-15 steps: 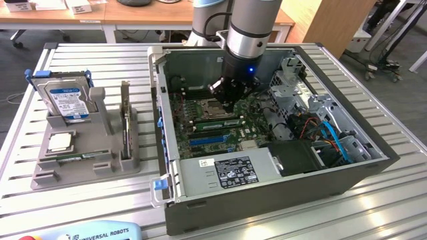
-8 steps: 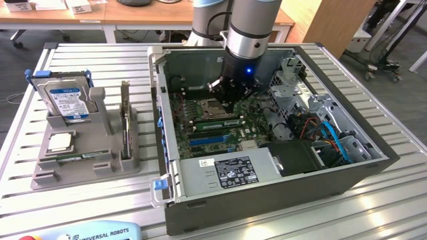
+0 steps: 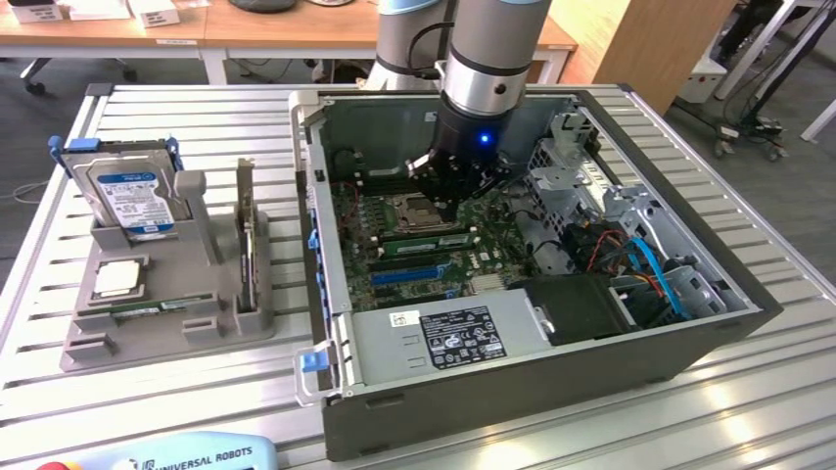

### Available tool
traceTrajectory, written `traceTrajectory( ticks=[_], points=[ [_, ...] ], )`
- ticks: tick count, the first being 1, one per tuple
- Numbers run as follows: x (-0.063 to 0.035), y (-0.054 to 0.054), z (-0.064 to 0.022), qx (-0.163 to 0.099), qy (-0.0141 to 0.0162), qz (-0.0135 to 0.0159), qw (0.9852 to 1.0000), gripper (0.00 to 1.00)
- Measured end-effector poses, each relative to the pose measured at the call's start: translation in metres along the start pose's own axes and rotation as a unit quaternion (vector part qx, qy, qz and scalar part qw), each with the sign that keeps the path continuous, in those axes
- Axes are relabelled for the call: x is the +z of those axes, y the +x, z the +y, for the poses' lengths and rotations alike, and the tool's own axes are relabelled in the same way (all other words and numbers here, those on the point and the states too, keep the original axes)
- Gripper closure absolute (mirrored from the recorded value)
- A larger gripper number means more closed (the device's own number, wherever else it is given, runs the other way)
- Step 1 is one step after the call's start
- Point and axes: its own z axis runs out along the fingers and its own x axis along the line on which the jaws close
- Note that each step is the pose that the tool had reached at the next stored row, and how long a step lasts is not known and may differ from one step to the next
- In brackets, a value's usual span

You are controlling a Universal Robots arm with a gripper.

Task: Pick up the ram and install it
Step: 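Press down the ram until it locks into place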

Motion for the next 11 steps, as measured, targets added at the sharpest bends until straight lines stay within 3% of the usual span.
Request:
traceTrajectory(
  ticks=[11],
  points=[
    [0.0001,0.0,0.0,0.014,0.0002,-0.0003,0.9999,0.9]
  ],
)
